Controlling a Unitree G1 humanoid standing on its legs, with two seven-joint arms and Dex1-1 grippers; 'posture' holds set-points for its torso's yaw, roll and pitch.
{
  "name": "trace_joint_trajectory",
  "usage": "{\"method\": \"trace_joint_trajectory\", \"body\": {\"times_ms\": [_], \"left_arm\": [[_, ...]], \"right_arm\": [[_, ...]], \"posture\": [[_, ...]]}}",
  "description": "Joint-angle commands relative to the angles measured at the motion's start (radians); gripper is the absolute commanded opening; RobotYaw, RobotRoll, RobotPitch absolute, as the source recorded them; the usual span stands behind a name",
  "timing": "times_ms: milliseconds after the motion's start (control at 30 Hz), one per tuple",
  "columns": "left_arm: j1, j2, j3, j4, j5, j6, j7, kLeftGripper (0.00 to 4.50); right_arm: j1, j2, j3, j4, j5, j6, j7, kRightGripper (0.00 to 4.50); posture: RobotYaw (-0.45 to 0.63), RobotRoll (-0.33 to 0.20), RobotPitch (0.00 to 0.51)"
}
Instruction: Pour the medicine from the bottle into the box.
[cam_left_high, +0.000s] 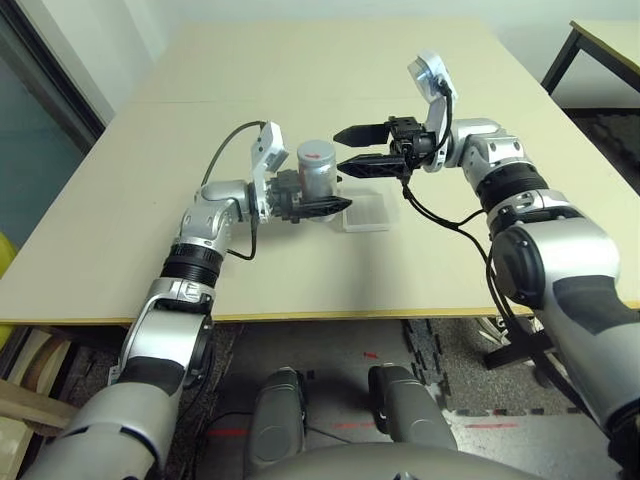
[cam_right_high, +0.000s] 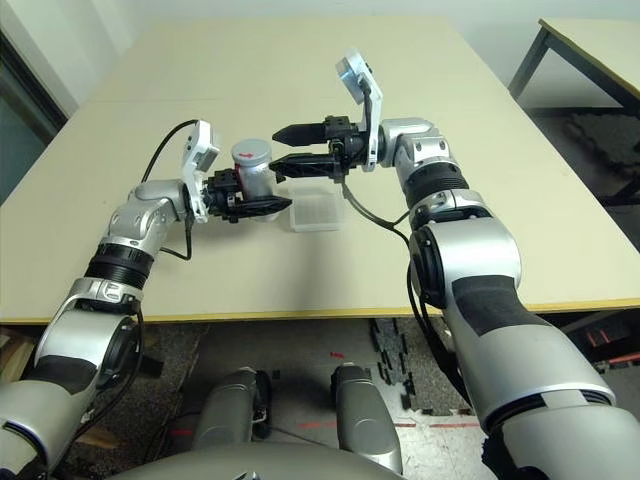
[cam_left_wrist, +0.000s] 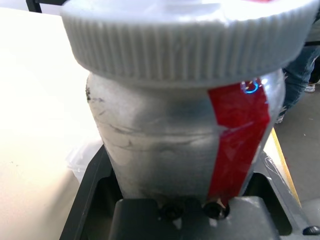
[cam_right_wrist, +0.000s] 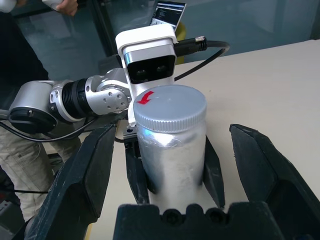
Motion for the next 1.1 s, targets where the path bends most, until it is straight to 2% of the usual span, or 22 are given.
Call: {"method": "trace_joint_trajectory", "body": {"times_ms": [33, 1100], "left_arm": [[-0.011, 0.001, -0.007, 0.018, 0.013, -0.008, -0.010, 2.83], [-0.003, -0.010, -0.017, 0.007, 0.015, -0.005, -0.007, 2.83]], "right_arm": [[-0.015, 0.010, 0.003, -0.016, 0.002, -0.005, -0.007, 4.50], [-0.047, 0.097, -0.002, 0.003, 0.001, -0.030, -0.101, 4.50]], "posture": [[-0.12, 0.000, 0.064], [-0.11, 0.000, 0.056]]}}
